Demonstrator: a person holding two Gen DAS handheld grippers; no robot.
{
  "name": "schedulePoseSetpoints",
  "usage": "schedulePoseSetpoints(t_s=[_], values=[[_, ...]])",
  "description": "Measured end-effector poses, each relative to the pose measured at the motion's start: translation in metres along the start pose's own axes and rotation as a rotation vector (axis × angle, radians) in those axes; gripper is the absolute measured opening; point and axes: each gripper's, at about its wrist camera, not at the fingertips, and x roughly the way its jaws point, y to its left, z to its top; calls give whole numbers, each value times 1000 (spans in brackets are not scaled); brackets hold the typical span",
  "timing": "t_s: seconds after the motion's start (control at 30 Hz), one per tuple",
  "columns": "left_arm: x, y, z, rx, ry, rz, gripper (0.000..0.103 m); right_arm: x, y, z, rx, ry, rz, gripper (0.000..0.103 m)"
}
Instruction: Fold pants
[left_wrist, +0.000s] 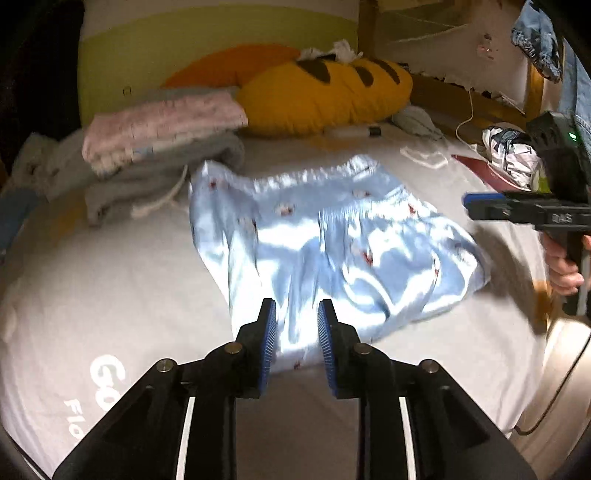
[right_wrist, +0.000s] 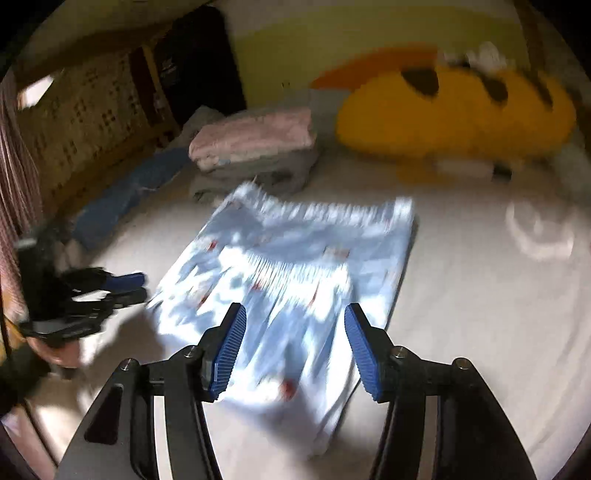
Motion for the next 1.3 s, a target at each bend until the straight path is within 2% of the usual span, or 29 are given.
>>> schedulePoseSetpoints(t_s=[0.2,0.3,0.33,0.37,0.43,0.63,0.73,0.8,0.9,0.97,1.07,1.1,1.13,1.3], values=[[16,-7,-5,-15,48,-61,22,-5,0,-23,51,9,-59,57],[15,-17,-7,20,35,-61,20,1,-5,-22,71,9,-91,57],[14,-19,-8,38,25,-38,14,3,-8,-21,82,8,-96,57],[13,-20,-8,47,17,-11,2,3,-10,-21,92,6,-93,57],[6,-17,-10,49,-4,50,1,1,-11,-21,100,-2,-82,51],[-17,-2,-13,35,-35,254,1,-4,4,-24,31,0,-34,48],[-15,7,-12,17,-4,314,1,-3,14,-26,-17,16,-23,46],[-10,10,-13,10,27,316,1,1,19,-29,-46,49,-36,45],[0,10,-17,12,72,328,1,11,16,-34,-45,111,-44,34],[5,7,-19,31,85,345,1,14,14,-39,-31,132,-31,31],[7,7,-20,44,90,353,1,14,10,-46,-14,156,-16,19],[7,8,-19,36,89,352,1,13,9,-48,-12,152,-17,11],[6,9,-19,31,93,341,1,11,10,-48,-20,135,-38,1],[3,10,-19,16,99,334,1,0,8,-42,-41,25,-234,1]])
